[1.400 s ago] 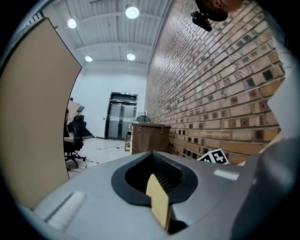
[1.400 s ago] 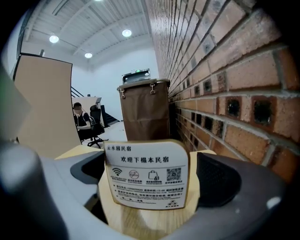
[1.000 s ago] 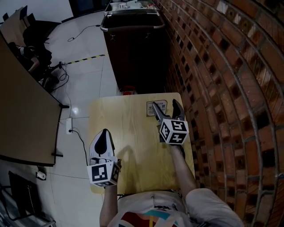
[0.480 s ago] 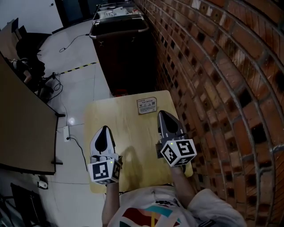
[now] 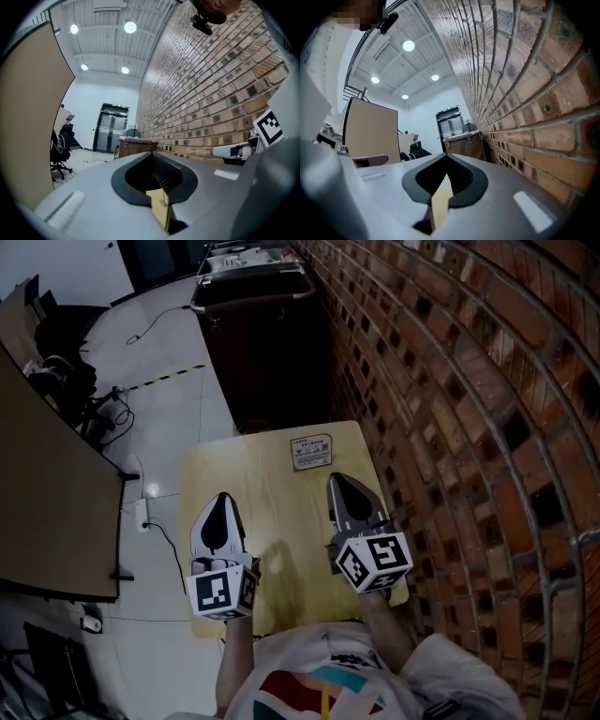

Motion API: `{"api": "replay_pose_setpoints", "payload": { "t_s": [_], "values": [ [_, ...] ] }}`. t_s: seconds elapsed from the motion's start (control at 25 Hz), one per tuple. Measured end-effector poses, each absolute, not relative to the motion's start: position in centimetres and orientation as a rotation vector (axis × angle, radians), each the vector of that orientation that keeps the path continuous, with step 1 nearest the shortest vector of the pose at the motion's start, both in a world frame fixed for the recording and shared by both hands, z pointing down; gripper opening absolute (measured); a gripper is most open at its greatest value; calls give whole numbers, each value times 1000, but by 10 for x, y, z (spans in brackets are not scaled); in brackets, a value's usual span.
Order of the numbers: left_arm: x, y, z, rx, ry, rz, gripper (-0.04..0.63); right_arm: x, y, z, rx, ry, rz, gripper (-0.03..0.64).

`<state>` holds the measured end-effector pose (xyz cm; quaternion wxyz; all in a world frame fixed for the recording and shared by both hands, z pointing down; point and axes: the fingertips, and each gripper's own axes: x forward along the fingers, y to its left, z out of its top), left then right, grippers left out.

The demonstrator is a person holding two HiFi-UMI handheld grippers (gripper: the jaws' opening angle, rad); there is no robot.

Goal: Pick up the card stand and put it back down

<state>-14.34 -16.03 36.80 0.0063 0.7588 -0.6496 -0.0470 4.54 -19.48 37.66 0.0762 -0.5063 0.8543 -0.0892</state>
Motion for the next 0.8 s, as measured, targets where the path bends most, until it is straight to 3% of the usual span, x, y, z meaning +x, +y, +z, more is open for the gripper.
{"api": "replay_pose_setpoints", "payload": {
  "t_s": [0.8],
  "values": [
    [-146,-159,369,2372,-2029,-139,5,43,-196,372,-1555,2579,-195,0]
  ]
}}
